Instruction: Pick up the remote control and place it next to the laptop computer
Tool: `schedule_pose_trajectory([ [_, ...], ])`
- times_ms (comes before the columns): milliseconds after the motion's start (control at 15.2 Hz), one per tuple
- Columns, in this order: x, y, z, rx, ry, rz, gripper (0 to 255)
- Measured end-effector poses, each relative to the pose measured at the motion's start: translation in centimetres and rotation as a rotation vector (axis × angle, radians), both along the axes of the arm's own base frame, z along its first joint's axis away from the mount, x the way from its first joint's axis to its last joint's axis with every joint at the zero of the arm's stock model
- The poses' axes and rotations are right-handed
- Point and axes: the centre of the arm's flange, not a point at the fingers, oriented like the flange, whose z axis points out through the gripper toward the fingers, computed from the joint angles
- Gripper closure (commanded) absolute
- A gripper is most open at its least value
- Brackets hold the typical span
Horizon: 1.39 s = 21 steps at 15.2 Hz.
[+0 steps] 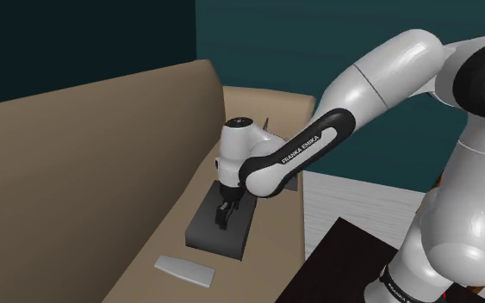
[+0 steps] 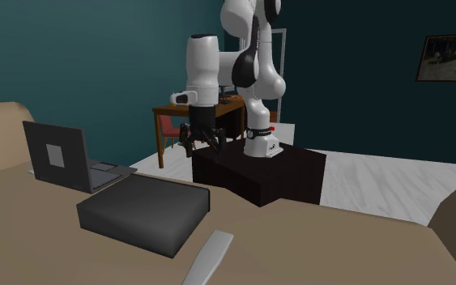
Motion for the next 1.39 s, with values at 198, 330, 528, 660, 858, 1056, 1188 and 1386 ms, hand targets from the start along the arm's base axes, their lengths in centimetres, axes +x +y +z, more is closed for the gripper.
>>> schedule_pose_trajectory([
  [198,1.6,2.3,-3.0,0.002,-0.004,0.027,0],
  [330,2.5,3.6,-5.2,0.002,-0.007,0.045,0],
  [528,3.3,5.9,-8.1,0.004,-0.011,0.072,0],
  [660,4.2,7.4,-10.1,0.005,-0.013,0.09,0],
  [858,5.5,9.5,-12.7,0.006,-0.018,0.117,0],
  [1056,6.5,12.3,-16.0,0.007,-0.022,0.144,0],
  [1188,6.8,13.2,-17.3,0.007,-0.023,0.155,0],
  [1386,7.1,13.4,-19.1,0.007,-0.024,0.157,0],
])
